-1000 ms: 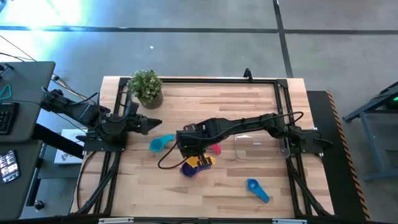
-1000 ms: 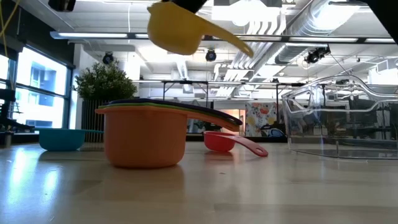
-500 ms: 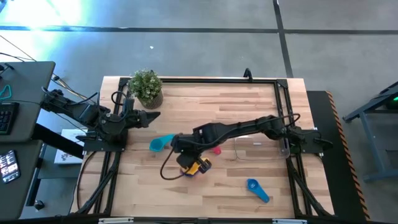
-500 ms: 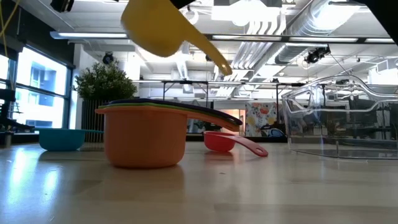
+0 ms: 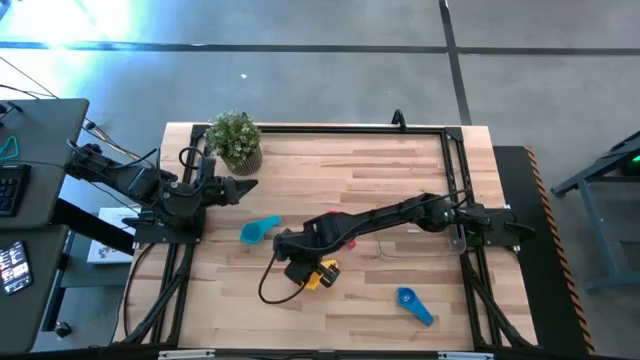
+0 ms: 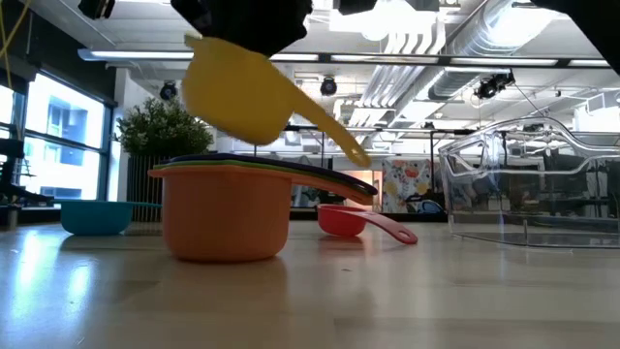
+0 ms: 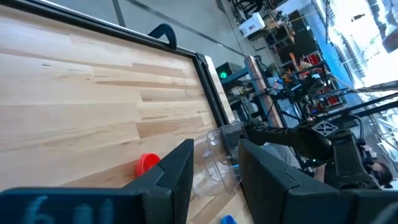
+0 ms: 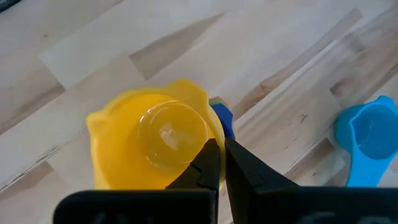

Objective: Nest measuring cups in basket
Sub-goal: Stack the yellow measuring cup on top of the purple measuring cup

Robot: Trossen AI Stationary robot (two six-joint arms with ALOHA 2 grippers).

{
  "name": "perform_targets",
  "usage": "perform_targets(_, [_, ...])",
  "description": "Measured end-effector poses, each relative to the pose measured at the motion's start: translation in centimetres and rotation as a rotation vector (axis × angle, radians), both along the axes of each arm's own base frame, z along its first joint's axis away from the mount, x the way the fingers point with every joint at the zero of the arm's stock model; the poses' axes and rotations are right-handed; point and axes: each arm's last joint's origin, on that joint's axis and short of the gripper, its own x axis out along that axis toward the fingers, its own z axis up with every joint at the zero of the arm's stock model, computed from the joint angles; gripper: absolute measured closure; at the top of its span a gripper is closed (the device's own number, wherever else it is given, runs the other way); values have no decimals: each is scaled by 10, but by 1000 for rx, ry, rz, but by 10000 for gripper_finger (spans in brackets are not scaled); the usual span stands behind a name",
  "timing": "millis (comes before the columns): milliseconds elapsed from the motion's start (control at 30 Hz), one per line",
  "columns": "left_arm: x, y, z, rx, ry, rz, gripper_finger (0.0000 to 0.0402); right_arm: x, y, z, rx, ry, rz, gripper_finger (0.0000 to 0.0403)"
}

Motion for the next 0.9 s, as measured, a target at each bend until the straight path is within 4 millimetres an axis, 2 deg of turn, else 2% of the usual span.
perform_targets(467, [0, 0, 0, 0, -1, 0, 287, 9, -20, -10, -3, 12, -59, 403])
perform_targets(900, [0, 0, 0, 1, 1, 0, 287, 8, -20, -16, 4, 40, -76, 403])
